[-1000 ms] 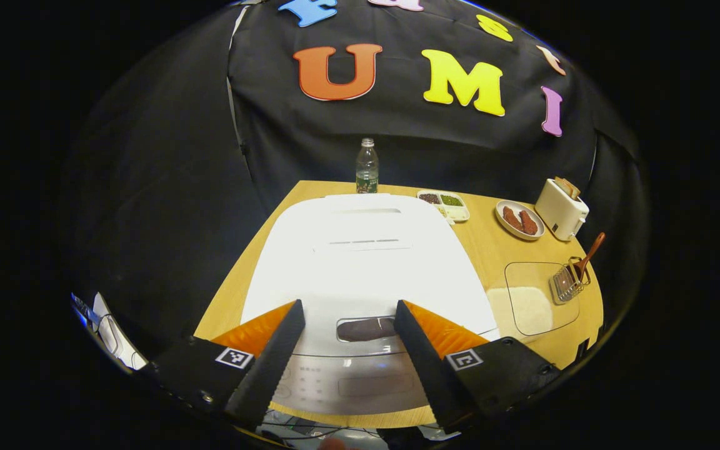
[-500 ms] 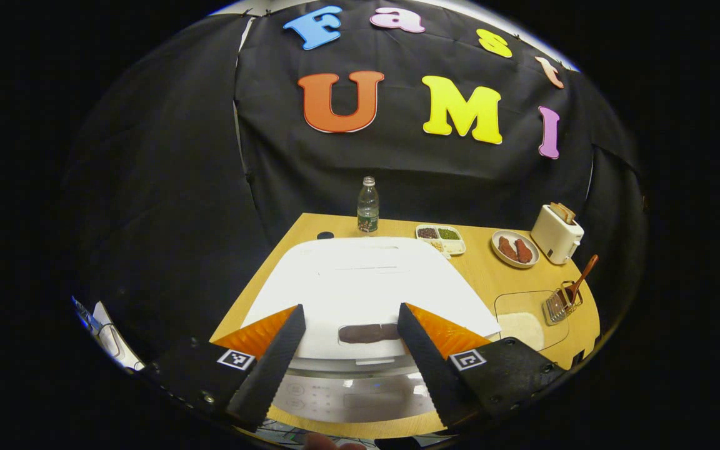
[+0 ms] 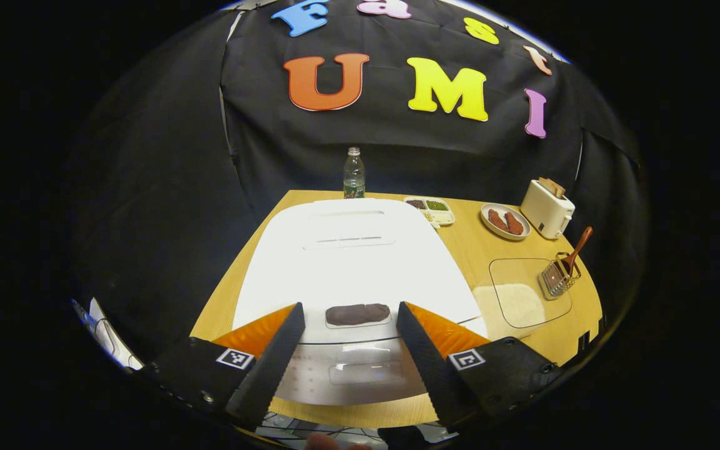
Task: Close the left gripper, press the button to open the rice cooker; take a wooden spoon from the chopstick holder with the right hand, scoop a spoonful of rice and pour it into the rice cooker, then put the wooden spoon back into the chopstick holder.
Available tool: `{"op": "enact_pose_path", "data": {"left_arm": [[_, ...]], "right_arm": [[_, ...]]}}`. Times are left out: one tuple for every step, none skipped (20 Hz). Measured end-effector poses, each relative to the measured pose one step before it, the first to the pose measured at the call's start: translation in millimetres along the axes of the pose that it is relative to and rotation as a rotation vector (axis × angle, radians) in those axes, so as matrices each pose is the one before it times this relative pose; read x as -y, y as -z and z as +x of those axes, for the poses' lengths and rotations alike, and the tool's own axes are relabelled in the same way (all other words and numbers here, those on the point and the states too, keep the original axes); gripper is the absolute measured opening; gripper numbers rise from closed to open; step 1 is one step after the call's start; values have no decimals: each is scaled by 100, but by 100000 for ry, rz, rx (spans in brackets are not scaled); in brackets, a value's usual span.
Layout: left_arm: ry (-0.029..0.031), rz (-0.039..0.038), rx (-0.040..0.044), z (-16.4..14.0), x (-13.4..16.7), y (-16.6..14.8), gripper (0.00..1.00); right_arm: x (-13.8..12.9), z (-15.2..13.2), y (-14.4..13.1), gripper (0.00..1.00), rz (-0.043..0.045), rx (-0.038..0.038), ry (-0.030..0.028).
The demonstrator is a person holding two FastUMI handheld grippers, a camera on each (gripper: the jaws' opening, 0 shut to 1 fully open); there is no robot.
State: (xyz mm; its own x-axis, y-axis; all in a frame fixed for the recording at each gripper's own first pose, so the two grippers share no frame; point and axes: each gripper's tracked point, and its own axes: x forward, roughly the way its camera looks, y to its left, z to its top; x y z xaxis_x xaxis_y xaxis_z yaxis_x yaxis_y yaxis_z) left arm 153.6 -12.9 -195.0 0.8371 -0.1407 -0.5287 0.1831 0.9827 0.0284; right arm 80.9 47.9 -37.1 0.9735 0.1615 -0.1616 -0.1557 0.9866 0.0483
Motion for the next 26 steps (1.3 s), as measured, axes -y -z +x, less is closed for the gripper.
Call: {"op": "enact_pose_path", "data": {"left_arm": [[927,-1450,2113,-5,324,127,99],[162,-2167,1995,-78,202,158,99],[7,-83,2413,-70,34,49,100],[247,83,1626,349,176,79,99],[559,318,1235,-38,179,-45,99],[-33,-213,2210,-127,-95,-259,99],[-391,-163,1416,136,-72,-259,99],[-1744,1530,864,-3,-350,82,98],[-836,1091,-970,84,1,98,100],[-756,-467,-957,-152,-89,-16,99],[-989,-1428,184,-87,-129,-335,98],[-349,-2217,2017,-222,-47,-522,98],[11,-2470,2221,-481,107,-639,97],[132,-1148,2756,-338,145,-596,96],[-624,-276,2655,-676,98,-801,96],[-559,-207,3008,-775,123,-925,96],[-260,-896,3120,-1033,263,-1176,96],[-98,-997,3800,-1163,372,-1582,96],[-222,-381,4084,-1332,550,-1507,96],[-1012,1331,3855,-1268,329,-1312,95],[-1399,2315,2662,-1224,219,-939,95],[-699,825,2492,-1489,548,-1090,95],[59,-839,2125,-1724,804,-1107,96],[400,-831,2269,-1778,1097,-998,95],[288,-80,1799,-1801,763,-803,95],[-110,137,1937,-1739,604,-776,95]], "right_arm": [[-345,-108,249,100,-752,-635,288],[-294,-182,161,100,-679,-445,442],[-389,-423,849,100,-415,-598,135],[-420,-154,382,100,-404,-1318,263],[-397,-253,459,100,-448,-1496,293],[-222,-358,246,96,-498,-849,530],[-86,-371,70,100,-708,-194,1038],[39,-438,46,100,-712,-251,945],[-74,-392,60,100,-317,-197,569],[107,-433,-106,100,34,-86,568],[286,-508,-111,100,203,273,519],[362,-457,-377,100,120,908,702],[526,-433,-547,96,-58,1663,808],[527,-360,-600,100,80,2023,900],[485,-337,-292,96,198,1520,465],[472,-469,-298,100,166,1349,429],[539,-124,-628,96,246,1288,325],[635,-570,-372,96,745,1994,267],[689,-607,-231,100,840,1703,515],[501,-567,-113,96,984,1310,-595],[603,-643,175,96,686,638,-140],[873,-739,127,100,724,548,171],[538,-712,214,100,531,15,-310],[283,-814,44,100,536,999,-1200],[234,-717,-171,100,82,1251,-808],[141,-796,128,96,77,602,-1298]]}}
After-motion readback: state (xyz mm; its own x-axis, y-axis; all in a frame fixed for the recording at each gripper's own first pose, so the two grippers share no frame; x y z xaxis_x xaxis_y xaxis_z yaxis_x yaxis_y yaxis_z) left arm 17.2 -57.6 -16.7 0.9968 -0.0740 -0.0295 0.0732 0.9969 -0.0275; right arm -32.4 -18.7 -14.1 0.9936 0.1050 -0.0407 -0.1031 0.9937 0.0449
